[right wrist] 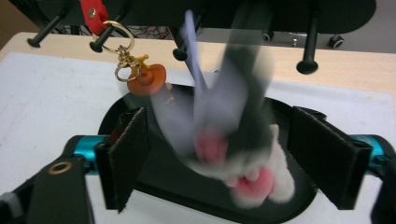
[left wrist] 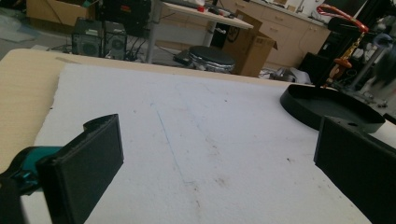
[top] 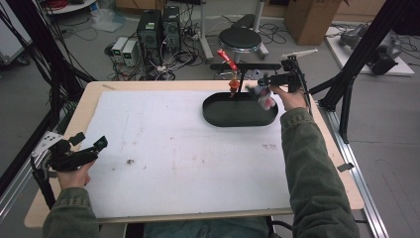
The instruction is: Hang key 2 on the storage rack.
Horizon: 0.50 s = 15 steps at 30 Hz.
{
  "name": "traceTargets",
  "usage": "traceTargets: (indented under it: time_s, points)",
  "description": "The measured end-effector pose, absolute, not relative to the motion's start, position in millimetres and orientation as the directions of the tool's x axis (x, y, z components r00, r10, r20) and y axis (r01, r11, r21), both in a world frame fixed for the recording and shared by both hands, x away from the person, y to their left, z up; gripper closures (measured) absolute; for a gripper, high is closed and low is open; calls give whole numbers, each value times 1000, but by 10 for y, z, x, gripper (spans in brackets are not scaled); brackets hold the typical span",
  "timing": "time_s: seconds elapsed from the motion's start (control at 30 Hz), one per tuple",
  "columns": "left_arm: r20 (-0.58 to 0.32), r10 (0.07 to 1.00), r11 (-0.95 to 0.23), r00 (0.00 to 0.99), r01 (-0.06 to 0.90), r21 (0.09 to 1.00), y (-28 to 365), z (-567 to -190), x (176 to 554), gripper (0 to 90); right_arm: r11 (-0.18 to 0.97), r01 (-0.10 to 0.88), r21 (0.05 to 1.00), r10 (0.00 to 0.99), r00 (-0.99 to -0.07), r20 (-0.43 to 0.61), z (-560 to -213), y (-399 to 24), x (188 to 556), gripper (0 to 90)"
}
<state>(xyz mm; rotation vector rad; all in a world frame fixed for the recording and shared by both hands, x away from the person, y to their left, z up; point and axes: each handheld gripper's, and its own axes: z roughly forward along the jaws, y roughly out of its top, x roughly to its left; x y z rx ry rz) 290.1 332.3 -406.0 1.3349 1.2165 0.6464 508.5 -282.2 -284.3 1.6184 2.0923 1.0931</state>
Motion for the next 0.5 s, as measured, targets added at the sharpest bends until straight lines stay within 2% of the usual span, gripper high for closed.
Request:
traceTargets:
  time_s: [0.07,0.13,0.17,0.5]
  points:
    - [-285,908,202,306,275,940,3324,-4058,2900,18,109,701,704,909,-357,214,-2846,-2812,5074,104]
    - [-285,907,202,309,275,940,3324,-4057,2898,17,139,692,709,898,-390,204,-2844,-2784,5054,86]
    - [-285,907,202,309,273,941,3322,-4058,2899,18,151,687,711,890,-407,204,-2845,-2767,5049,16]
    - [-284,908,201,309,273,941,3324,-4057,2897,18,261,649,714,848,-508,151,-2835,-2495,4911,5]
